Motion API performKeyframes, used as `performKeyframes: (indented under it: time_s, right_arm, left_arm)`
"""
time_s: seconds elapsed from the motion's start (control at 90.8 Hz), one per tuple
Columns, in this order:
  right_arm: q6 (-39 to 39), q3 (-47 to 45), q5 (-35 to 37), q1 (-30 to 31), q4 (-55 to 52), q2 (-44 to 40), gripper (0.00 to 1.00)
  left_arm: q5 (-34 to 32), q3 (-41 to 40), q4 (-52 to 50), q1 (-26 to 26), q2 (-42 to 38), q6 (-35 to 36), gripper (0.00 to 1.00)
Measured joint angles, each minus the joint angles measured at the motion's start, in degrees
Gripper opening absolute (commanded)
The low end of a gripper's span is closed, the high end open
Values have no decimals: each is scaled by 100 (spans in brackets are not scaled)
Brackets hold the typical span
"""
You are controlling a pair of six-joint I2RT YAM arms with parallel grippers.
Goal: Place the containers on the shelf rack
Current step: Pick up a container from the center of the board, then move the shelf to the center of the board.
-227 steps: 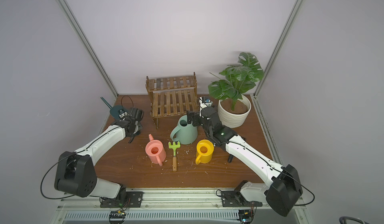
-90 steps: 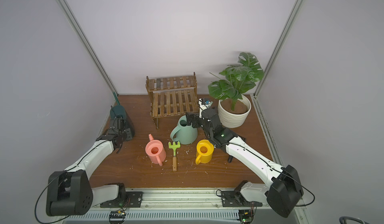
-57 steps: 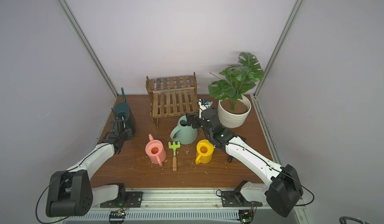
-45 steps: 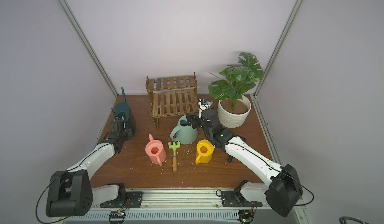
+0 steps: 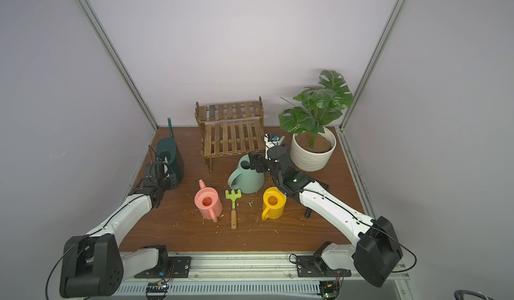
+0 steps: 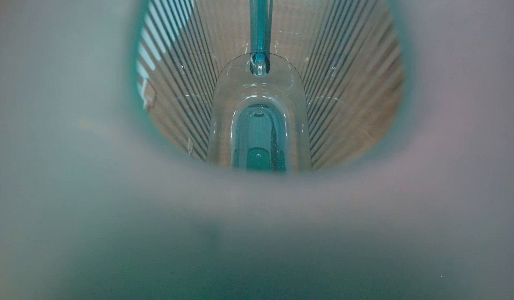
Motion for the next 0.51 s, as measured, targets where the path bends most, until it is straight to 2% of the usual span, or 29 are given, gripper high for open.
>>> performKeyframes:
  time_s: [0.209, 0.352, 0.506]
  right_arm:
    - [-39, 328, 122, 0, -304, 249, 77]
    - [-107, 874, 378, 0, -713, 577, 66]
    - [-197, 1690, 743, 7, -1261, 1231, 63]
  left_arm:
    - [323, 527, -466, 68, 0, 13, 0]
    - [498, 909, -570, 72, -9, 17, 0]
    - [614, 1322, -857, 76, 17, 13, 0]
